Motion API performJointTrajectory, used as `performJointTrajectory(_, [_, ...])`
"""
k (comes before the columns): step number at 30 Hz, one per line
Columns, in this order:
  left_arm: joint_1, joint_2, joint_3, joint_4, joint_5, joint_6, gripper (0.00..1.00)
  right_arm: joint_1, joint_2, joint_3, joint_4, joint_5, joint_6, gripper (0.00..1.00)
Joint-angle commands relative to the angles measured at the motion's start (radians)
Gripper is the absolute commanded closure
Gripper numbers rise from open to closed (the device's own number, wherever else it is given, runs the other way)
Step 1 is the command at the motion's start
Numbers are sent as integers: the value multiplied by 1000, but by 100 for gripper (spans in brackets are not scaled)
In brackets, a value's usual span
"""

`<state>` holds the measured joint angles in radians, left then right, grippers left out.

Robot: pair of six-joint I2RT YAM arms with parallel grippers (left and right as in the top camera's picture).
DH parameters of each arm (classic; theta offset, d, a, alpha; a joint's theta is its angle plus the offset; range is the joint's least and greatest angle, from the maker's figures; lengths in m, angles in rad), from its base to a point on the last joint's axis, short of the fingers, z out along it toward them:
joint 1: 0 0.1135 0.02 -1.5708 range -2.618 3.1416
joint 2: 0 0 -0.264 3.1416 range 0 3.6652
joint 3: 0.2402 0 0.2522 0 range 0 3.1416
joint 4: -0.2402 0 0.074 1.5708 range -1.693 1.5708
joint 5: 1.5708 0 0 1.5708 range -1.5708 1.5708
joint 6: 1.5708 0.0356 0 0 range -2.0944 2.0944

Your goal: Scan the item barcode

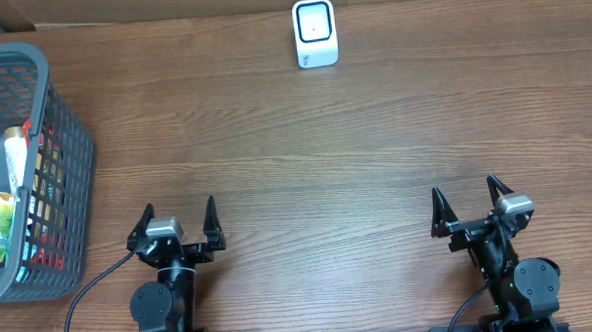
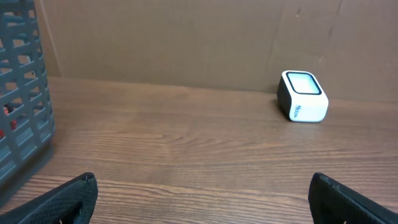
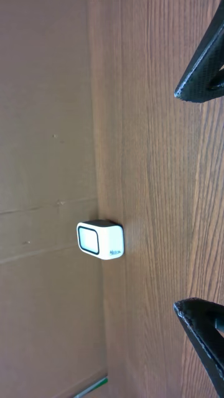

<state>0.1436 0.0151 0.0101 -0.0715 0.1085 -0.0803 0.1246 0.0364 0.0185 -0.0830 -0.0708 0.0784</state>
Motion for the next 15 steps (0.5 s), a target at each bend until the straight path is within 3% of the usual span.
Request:
performJointTrajectory(1, [-5, -10, 54, -28, 50, -25, 0, -4, -9, -11, 5, 6, 3, 0])
performJointTrajectory(15, [-5, 211, 345, -162, 100, -18, 0, -4, -9, -11, 5, 6, 3, 0])
